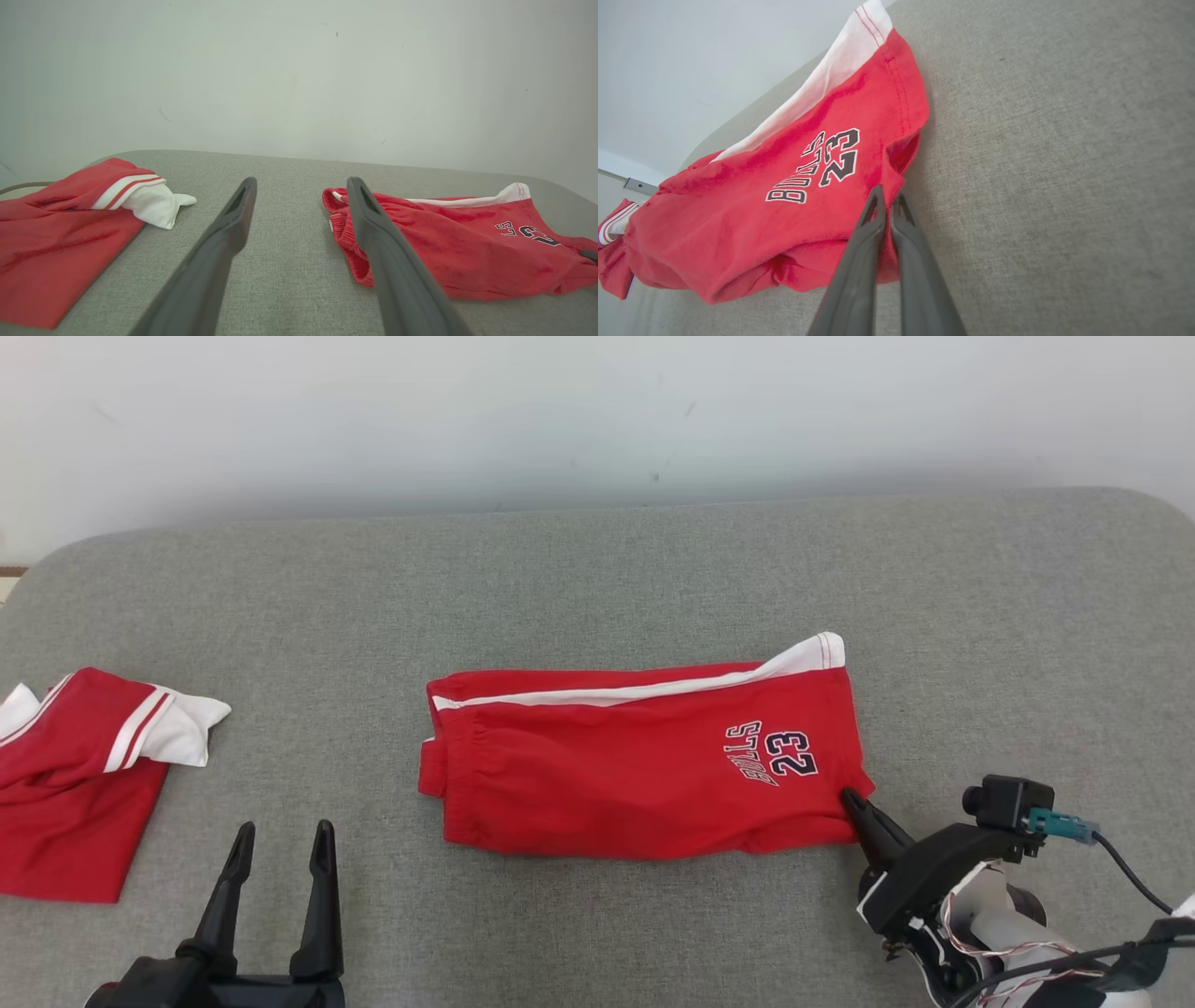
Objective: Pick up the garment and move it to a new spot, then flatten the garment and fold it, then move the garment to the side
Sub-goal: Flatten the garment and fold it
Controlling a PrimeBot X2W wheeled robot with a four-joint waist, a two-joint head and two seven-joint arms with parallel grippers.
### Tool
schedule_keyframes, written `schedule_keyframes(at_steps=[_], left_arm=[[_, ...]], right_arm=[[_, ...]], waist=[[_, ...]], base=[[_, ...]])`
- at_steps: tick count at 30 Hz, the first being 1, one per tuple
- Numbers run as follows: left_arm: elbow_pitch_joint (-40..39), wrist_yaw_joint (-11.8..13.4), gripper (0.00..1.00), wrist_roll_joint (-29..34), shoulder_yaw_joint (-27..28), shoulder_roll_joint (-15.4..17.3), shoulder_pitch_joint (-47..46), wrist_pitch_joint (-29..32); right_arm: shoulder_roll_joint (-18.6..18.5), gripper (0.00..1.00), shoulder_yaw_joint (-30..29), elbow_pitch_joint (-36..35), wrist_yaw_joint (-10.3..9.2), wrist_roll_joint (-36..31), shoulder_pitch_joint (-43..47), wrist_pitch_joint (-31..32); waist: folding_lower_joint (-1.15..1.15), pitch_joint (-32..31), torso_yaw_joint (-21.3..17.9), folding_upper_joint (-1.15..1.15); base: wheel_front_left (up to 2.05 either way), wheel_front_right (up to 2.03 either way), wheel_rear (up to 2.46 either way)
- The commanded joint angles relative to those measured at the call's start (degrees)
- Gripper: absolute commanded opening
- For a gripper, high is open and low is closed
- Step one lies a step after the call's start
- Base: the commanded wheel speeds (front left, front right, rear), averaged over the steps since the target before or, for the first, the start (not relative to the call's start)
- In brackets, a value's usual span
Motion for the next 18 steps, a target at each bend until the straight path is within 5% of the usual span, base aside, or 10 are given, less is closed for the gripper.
schedule_keyframes(at_steps=[1,3,4,5,10,18], left_arm=[[-0.15,0.06,1.00,-0.02,0.07,0.04,0.52,-0.17],[-0.06,-0.02,1.00,-0.11,0.21,0.04,0.52,-0.17],[0.03,-0.05,1.00,-0.13,0.26,0.04,0.51,-0.17],[0.11,-0.11,1.00,-0.11,0.31,0.03,0.49,-0.17],[0.33,-0.05,1.00,-0.02,1.02,0.04,1.02,-0.17],[-0.06,0.65,1.00,0.35,3.25,0.03,3.24,-0.17]], right_arm=[[-0.37,0.00,-0.32,-0.23,-0.03,-0.23,0.87,-0.29],[-0.51,0.00,-1.13,0.20,-0.04,-0.45,1.37,-0.24],[-0.56,0.74,-1.69,0.60,-0.03,-1.20,1.16,-0.27],[-0.19,1.00,-2.51,0.52,-0.03,-1.09,1.34,-0.27],[0.30,1.00,-8.61,0.41,-0.03,-8.39,0.74,-0.28],[3.51,1.00,-30.90,-8.11,-0.03,-35.73,9.13,-0.29]], waist=[[0.01,0.00,-0.01,0.00],[0.01,0.03,-0.09,0.00],[0.01,0.04,-0.10,0.00],[0.01,0.04,-0.12,0.00],[0.01,-0.49,-0.51,0.00],[0.01,-2.96,-1.91,0.00]], base=[[0.00,0.00,0.00],[0.00,0.00,0.00],[0.00,0.00,0.00],[0.00,0.00,0.00],[0.00,0.00,0.00],[0.00,0.00,0.00]])
